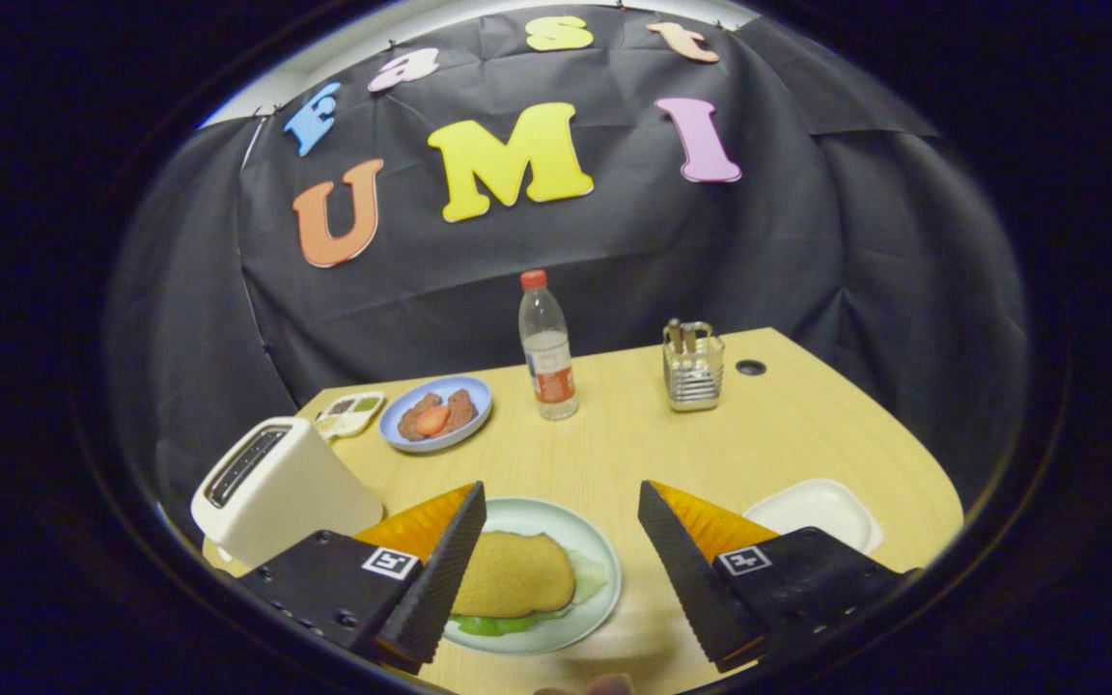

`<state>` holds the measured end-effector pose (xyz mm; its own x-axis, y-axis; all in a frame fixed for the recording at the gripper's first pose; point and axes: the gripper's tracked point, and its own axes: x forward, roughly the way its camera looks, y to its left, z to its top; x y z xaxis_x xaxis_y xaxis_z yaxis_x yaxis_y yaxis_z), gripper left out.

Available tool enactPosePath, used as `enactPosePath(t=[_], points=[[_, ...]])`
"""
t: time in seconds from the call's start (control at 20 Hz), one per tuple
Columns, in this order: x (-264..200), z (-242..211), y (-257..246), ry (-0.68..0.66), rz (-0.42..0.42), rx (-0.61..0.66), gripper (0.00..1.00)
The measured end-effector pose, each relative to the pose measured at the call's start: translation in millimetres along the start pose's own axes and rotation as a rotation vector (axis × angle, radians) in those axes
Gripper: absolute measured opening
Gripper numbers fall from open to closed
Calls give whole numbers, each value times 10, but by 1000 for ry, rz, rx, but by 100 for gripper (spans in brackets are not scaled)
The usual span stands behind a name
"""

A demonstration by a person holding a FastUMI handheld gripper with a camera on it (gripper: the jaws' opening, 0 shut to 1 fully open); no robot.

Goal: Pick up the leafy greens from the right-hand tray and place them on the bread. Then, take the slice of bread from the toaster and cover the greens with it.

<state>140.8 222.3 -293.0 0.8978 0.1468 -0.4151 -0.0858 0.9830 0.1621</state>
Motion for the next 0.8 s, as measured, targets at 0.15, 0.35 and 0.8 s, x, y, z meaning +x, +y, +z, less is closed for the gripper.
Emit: enactPosePath(t=[0.15,0.35,0.8], points=[[-359,593,-256,-104,-21,-51,96],[-956,1292,-467,-233,-58,-130,96],[-1980,2010,-412,-373,-121,-152,96]])
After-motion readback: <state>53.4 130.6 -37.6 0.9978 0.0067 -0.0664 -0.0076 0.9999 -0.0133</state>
